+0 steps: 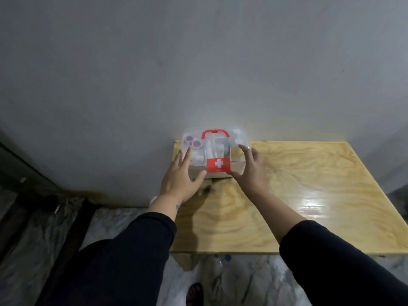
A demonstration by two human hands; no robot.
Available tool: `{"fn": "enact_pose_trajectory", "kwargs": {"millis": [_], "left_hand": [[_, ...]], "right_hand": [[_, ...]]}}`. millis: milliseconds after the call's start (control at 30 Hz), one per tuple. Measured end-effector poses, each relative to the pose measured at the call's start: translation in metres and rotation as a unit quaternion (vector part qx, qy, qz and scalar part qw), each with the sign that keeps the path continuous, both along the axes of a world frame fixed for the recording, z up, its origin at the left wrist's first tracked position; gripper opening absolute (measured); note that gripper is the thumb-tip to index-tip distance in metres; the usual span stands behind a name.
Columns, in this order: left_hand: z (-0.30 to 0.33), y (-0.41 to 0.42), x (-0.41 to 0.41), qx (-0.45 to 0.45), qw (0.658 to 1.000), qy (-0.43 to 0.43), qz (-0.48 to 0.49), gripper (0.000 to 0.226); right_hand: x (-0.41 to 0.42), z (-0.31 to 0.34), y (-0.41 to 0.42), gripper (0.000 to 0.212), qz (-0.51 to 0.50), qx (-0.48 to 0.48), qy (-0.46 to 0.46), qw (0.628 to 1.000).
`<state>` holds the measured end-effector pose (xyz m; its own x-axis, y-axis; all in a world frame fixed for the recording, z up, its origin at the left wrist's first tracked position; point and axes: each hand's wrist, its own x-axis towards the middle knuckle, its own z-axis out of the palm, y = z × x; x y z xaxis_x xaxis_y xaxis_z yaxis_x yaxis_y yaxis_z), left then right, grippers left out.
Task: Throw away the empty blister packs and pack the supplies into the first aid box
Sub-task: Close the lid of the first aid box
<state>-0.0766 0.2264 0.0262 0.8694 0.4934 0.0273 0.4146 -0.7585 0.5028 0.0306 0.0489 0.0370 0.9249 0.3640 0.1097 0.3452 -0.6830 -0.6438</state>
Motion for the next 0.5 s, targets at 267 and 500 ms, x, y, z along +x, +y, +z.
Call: {"fn": "enact_pose_trajectory", "kwargs": {"millis": [267, 500], "left_hand": [[-0.007, -0.008, 0.008, 0.132, 0.991, -0.028, 0.006, 0.065], [0.0, -0.008, 0.043, 0.2, 0.977, 0.027, -0.075, 0.069]], "right_hand": [[-0.007, -0.018, -0.001, 0.087, 0.021, -0.159, -0.108, 0.981], [0.018, 0.002, 0.015, 0.063, 0.145, -0.202, -0.131, 0.96]]}}
